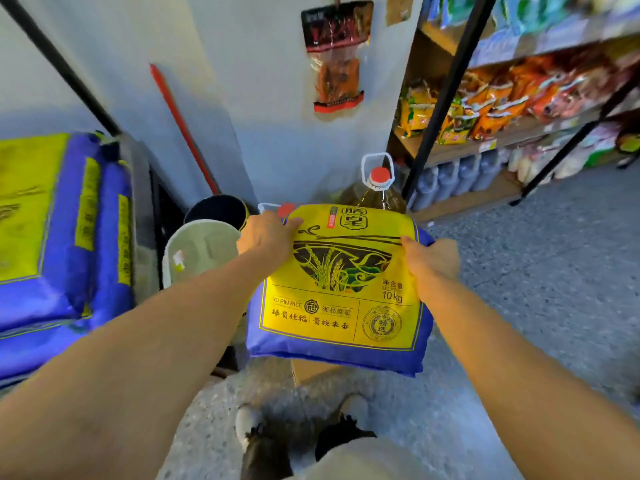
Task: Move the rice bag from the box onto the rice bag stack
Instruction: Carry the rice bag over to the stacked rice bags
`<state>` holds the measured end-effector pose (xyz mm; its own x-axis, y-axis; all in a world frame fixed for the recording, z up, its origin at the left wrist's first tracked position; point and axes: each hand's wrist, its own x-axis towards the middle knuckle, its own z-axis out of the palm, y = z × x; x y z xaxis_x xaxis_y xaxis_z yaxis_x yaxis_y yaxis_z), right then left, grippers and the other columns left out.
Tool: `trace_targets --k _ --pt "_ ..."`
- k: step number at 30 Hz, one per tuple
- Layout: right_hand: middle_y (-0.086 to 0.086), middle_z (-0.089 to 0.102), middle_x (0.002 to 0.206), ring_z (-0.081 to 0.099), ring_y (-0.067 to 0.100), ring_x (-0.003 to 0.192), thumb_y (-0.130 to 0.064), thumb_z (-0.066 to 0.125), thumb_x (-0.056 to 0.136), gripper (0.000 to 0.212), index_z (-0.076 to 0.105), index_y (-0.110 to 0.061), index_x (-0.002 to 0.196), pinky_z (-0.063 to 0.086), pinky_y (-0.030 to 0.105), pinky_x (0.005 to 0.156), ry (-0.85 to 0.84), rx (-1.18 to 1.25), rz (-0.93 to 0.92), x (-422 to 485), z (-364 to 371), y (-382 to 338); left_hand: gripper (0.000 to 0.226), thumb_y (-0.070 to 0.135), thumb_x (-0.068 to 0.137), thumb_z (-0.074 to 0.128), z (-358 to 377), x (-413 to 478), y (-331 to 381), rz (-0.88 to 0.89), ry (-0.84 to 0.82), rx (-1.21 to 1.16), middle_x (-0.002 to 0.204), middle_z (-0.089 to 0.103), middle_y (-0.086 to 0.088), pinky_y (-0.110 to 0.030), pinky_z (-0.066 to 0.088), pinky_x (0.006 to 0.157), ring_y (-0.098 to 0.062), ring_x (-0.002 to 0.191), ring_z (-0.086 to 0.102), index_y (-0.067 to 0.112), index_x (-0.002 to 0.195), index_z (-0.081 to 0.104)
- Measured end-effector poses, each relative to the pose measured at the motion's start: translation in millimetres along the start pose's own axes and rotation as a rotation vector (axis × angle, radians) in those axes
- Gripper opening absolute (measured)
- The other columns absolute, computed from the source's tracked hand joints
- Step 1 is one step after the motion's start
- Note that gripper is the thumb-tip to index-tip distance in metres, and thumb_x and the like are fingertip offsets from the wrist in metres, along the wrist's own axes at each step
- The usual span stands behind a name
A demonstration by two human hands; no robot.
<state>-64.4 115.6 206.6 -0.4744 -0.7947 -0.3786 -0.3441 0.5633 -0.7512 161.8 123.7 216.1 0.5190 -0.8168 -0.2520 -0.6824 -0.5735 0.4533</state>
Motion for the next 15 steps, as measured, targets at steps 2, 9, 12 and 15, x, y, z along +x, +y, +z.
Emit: trace_targets --k 2,9,12,15 --pt "0.014 0.063 0.087 0.064 0.033 0.086 -0.042 0.072 0.076 0.037 0.058 -0.008 0.082 0.052 0.043 0.072 -0.003 -0.012 -0.075 -15.4 -6.1 -23.8 0.049 0.054 0.090 0.057 -29.0 -9.7 -0.8 -0.022 0.035 -0.052 0.109 0.064 -0.020 -0.040 0.044 0.073 -0.041 0.097 0.061 0.006 0.099 0.065" --pt "0.017 0.065 0.104 0.063 0.034 0.091 -0.032 0.071 0.080 0.039 0.059 -0.002 0.102 0.053 0.042 0.076 -0.063 0.035 -0.299 -84.8 -6.9 -87.2 0.053 0.051 0.091 0.058 -122.1 -45.1 -32.8 -0.085 0.204 -0.119 0.116 0.064 -0.019 -0.041 0.047 0.075 -0.040 0.103 0.062 0.002 0.112 0.063" --pt "0.022 0.063 0.100 0.062 0.033 0.090 -0.029 0.071 0.082 0.040 0.059 0.002 0.103 0.046 0.037 0.070 -0.107 0.062 -0.338 -121.2 4.3 -96.7 0.052 0.051 0.092 0.056 -153.3 -62.0 -60.9 -0.078 0.262 -0.120 0.108 0.064 -0.018 -0.042 0.050 0.076 -0.038 0.096 0.062 0.002 0.109 0.062" --pt "0.018 0.058 0.090 0.055 0.027 0.079 -0.029 0.070 0.084 0.027 0.056 -0.006 0.091 0.039 0.033 0.065 -0.160 0.052 -0.407 -158.3 22.0 -102.0 0.049 0.049 0.093 0.055 -182.3 -77.1 -102.0 -0.108 0.314 -0.129 0.096 0.060 -0.014 -0.038 0.046 0.067 -0.030 0.082 0.055 0.002 0.104 0.063"
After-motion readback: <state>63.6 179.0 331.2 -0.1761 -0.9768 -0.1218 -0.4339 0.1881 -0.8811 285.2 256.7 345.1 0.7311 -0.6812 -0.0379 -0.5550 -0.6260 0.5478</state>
